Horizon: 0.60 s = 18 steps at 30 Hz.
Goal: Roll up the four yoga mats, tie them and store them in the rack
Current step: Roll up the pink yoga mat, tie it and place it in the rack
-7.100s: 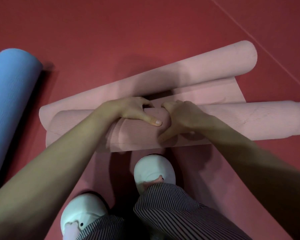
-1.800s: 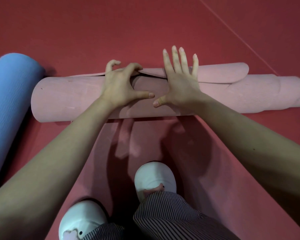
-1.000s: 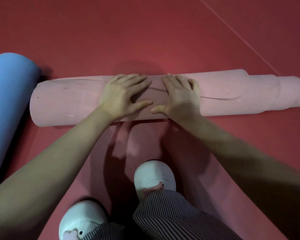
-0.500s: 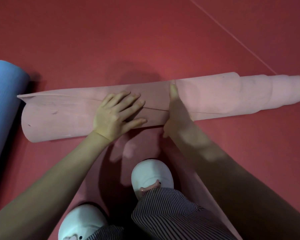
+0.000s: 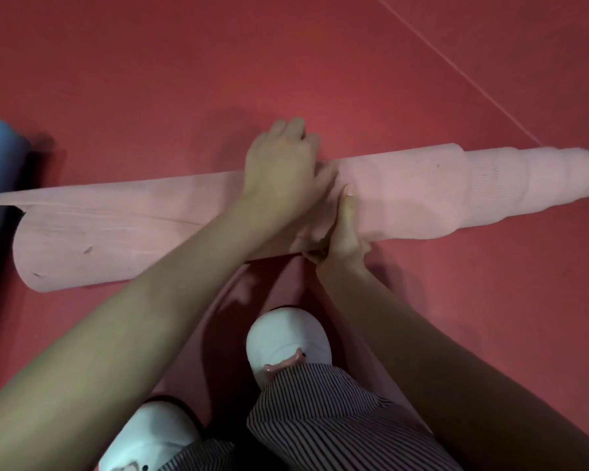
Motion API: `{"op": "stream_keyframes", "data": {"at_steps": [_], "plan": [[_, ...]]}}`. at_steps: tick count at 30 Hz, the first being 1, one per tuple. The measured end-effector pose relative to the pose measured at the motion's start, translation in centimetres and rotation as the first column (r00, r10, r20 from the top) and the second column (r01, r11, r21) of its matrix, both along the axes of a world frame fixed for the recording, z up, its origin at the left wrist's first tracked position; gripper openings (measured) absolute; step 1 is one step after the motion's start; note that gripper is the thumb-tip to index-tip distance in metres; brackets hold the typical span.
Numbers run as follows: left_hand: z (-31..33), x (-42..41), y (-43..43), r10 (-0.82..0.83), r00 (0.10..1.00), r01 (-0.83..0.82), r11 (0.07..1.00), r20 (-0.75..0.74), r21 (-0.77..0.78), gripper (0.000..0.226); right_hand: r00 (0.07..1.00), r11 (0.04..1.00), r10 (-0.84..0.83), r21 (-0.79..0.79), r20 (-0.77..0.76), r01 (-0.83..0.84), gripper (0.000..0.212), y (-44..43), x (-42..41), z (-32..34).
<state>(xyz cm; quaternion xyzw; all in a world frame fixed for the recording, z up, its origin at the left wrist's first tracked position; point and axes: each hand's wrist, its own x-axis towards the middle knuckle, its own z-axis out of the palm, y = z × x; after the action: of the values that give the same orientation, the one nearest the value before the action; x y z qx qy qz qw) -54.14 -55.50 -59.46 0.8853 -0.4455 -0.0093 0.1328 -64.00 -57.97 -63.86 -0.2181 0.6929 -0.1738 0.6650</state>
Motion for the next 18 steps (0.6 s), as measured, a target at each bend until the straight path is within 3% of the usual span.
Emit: {"op": "stream_keyframes", "data": {"at_steps": [3, 6, 9, 14, 18], "plan": [[-1.3, 2.7, -2.7, 0.110, 0.921, -0.086, 0.993, -0.374, 0.080, 0.053, 0.999, 0.999, 0.043, 0.002, -0.012, -0.043, 0.111, -0.3, -0.4, -0.3], [-3.0, 2.9, -2.8, 0.127, 0.764, 0.065, 0.960, -0.632, 0.271, 0.086, 0.999, 1.000, 0.026, 0.005, 0.035, -0.026, 0.096, 0.1, -1.0, -0.6], [-3.2, 2.3, -2.7, 0.071, 0.767, 0.232, 0.896, -0.637, 0.379, 0.083, 0.996, 0.999, 0.010, -0.046, 0.094, -0.006, 0.087, 0.4, -1.5, -1.2], [-2.5, 2.0, -2.5, 0.073, 0.772, 0.232, 0.892, -0.631, 0.388, 0.082, 0.988, 0.995, -0.013, -0.097, 0.152, 0.028, 0.068, 0.3, -1.7, -1.3], [-1.3, 1.6, -2.5, 0.089, 0.805, 0.192, 0.896, -0.587, 0.399, 0.094, 0.992, 0.996, 0.010, -0.092, 0.126, 0.002, 0.073, -0.6, -1.8, -0.9]]}}
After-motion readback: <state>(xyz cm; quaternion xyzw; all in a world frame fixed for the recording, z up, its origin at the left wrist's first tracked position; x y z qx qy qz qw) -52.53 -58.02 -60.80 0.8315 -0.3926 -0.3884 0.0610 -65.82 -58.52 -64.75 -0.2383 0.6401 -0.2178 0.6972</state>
